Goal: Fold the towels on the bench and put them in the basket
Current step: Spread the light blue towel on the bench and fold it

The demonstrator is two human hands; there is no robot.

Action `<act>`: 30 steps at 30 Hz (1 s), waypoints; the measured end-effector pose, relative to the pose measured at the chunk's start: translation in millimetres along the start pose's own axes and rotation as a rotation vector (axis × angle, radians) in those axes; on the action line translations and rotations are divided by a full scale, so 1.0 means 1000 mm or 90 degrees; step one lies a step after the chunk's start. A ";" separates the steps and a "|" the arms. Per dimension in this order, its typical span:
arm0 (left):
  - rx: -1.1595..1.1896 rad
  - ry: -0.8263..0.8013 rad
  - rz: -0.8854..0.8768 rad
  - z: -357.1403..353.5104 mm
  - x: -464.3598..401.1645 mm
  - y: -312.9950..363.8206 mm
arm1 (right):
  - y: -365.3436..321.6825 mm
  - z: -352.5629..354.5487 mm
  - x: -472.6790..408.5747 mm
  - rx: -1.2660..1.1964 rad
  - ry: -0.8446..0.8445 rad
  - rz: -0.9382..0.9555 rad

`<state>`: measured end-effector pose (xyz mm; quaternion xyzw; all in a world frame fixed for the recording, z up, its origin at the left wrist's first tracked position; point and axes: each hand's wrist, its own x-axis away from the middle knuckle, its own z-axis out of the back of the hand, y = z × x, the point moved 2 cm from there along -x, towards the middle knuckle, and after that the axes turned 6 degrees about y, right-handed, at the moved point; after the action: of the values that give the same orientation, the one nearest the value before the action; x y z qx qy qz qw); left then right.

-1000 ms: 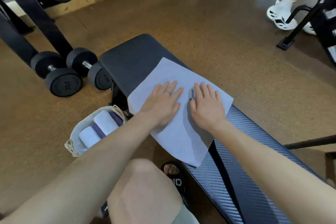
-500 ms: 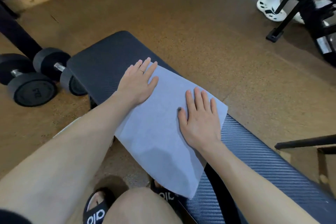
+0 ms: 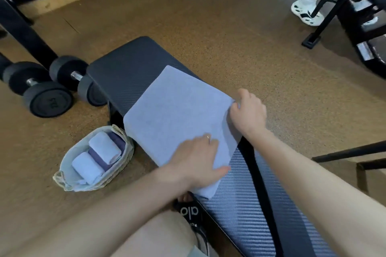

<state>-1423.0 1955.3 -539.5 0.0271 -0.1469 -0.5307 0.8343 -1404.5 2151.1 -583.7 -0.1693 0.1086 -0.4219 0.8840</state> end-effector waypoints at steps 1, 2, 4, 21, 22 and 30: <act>-0.012 -0.032 -0.005 -0.006 0.009 0.011 | 0.009 0.003 -0.005 -0.032 -0.054 -0.051; -0.042 -0.045 -0.010 -0.012 0.014 0.018 | 0.015 0.008 -0.007 -0.079 -0.107 -0.097; -0.099 -0.057 0.002 -0.022 0.019 0.024 | 0.025 0.014 -0.010 -0.153 -0.150 -0.147; -0.210 -0.011 0.044 -0.036 0.040 0.053 | 0.017 0.070 -0.018 -0.493 -0.172 -0.267; -0.191 0.006 0.034 -0.030 0.042 0.049 | 0.017 0.076 -0.020 -0.489 -0.153 -0.260; -0.153 0.077 -0.049 -0.011 0.058 0.032 | 0.049 0.099 -0.009 -0.405 -0.119 -0.270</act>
<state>-1369.4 1915.7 -530.7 -0.0351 -0.0305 -0.5731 0.8182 -1342.4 2207.7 -511.6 -0.4913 0.1158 -0.5231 0.6867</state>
